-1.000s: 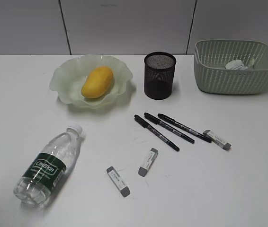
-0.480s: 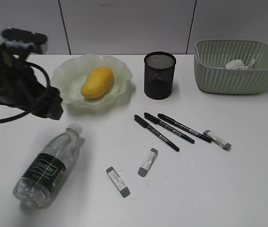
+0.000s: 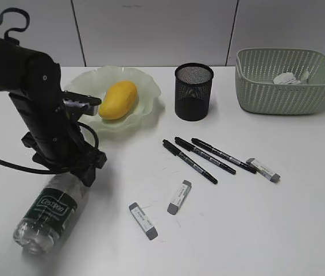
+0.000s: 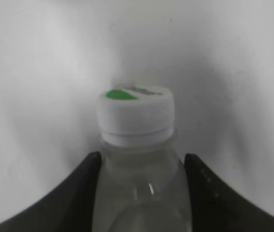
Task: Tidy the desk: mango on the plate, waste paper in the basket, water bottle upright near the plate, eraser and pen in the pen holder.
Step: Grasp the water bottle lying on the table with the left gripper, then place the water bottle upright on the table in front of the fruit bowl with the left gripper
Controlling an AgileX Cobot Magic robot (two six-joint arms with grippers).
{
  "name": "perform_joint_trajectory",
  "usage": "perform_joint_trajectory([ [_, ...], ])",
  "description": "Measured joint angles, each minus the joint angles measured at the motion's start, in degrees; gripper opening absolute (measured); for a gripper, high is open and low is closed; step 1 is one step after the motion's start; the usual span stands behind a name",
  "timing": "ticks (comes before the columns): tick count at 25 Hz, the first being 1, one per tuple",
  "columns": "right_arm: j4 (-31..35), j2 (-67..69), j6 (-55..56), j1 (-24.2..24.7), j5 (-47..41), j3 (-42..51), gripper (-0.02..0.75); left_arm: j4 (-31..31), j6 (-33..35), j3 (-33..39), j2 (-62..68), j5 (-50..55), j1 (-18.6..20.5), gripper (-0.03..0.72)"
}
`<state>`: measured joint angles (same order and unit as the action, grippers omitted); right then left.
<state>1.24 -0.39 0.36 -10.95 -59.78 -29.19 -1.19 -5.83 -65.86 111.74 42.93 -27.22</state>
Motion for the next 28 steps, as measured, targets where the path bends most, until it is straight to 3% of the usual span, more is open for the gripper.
perform_joint_trajectory([
  [1, -0.05, 0.00, 0.00, 0.00, 0.00, 0.00, 0.440, -0.17, 0.17, 0.00, -0.06, -0.14, 0.00, 0.379],
  [4, -0.05, 0.00, -0.05, 0.00, 0.00, 0.00, 0.438, -0.59, 0.40, 0.49, -3.26, -3.98, 0.00, 0.374],
  [7, -0.05, 0.00, -0.05, 0.00, 0.00, 0.00, 0.438, -1.27, 0.45, 4.84, -11.72, -15.60, 0.00, 0.374],
  [10, -0.05, 0.00, -0.05, 0.00, 0.00, 0.00, 0.437, -1.43, 0.45, 15.98, -21.51, -35.40, 0.00, 0.374],
  [12, -0.05, 0.00, -0.05, 0.00, 0.00, 0.00, 0.437, -0.93, 0.71, 24.84, -25.03, -54.04, 0.00, 0.374],
  [15, -0.05, 0.00, -0.05, 0.00, 0.00, 0.00, 0.437, 1.19, 5.38, 36.70, -22.90, -82.56, 0.00, 0.374],
  [18, -0.05, 0.00, -0.05, 0.00, 0.00, 0.00, 0.437, 1.70, 8.60, 41.63, -15.86, -100.42, 0.00, 0.374],
  [23, -0.05, 0.00, -0.05, 0.00, 0.00, 0.00, 0.437, 2.23, 9.22, 41.97, -6.50, -111.00, 0.00, 0.374],
  [28, -0.05, 0.00, -0.36, 0.00, 0.00, 0.00, 0.434, 4.72, 9.00, 42.24, -5.15, -113.60, 0.00, 0.374],
])
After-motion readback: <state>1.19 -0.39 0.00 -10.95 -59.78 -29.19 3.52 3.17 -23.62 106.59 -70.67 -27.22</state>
